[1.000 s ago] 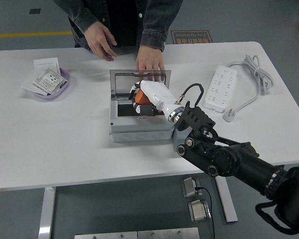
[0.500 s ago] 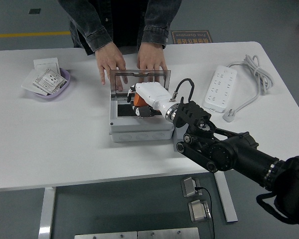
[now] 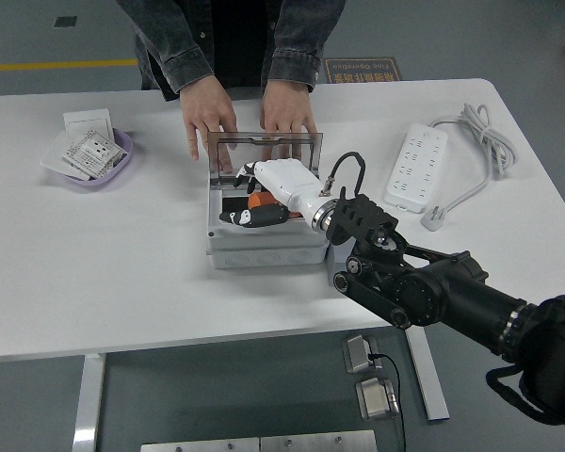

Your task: Pick up the cylinder from the cube,place it in the box,flap close box

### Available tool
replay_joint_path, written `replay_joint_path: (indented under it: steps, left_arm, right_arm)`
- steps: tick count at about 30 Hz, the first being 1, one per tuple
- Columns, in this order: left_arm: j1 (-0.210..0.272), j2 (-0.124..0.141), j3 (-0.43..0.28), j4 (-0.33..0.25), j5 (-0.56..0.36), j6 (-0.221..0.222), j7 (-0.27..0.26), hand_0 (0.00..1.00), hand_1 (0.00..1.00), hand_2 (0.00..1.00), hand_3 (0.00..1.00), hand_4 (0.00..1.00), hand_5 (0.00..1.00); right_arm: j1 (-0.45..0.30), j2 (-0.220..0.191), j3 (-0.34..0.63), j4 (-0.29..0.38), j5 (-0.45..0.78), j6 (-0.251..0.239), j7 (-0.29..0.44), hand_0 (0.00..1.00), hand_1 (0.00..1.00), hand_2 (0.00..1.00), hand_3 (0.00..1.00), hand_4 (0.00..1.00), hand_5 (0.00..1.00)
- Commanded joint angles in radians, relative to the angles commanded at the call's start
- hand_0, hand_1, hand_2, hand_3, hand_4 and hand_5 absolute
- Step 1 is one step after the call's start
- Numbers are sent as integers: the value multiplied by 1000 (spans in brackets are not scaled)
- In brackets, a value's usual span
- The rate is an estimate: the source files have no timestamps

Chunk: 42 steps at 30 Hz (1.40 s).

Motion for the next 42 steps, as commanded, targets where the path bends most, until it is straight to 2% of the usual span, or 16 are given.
replay_joint_path:
  steps: [8, 12, 18, 26, 30, 40, 41, 42]
  left_arm:
    - [9, -5, 2, 0, -5, 0, 2, 637, 683, 640, 626, 725, 458]
    - [10, -6, 5, 0, -8, -3, 4, 637, 682, 638, 625, 722, 454]
    - [6, -5, 14, 0, -17, -4, 1, 637, 683, 637, 624, 722, 455]
    - [11, -7, -1, 0, 0, -3, 6, 636, 682, 635, 623, 721, 451]
    - [7, -5, -4, 0, 4, -2, 5, 636, 682, 635, 622, 719, 449]
    - [-1, 1, -4, 0, 7, -3, 6, 636, 682, 634, 622, 719, 448]
    - [-1, 1, -4, 0, 8, -3, 6, 635, 682, 633, 622, 718, 444]
    - [-1, 2, -5, 0, 9, -4, 7, 635, 682, 633, 622, 718, 444]
  right_arm:
    - [-66, -83, 120, 178, 60, 7, -4, 411, 365, 473, 671, 920, 699]
    - [-82, -106, 181, 262, 88, 8, 15, 403, 366, 490, 674, 927, 711]
    - [-93, -115, 228, 288, 117, 10, 35, 409, 363, 490, 679, 935, 722]
    - [-122, -151, 293, 394, 106, 42, 9, 440, 363, 480, 679, 936, 720]
    - [-88, -149, 307, 357, 111, 46, 11, 432, 356, 482, 679, 936, 727]
    - [60, -81, 262, 108, 150, 61, 25, 433, 357, 493, 680, 939, 734]
    - [70, -75, 260, 81, 154, 62, 27, 543, 418, 512, 681, 937, 739]
    - [79, -69, 258, 57, 157, 62, 28, 543, 418, 512, 681, 937, 739]
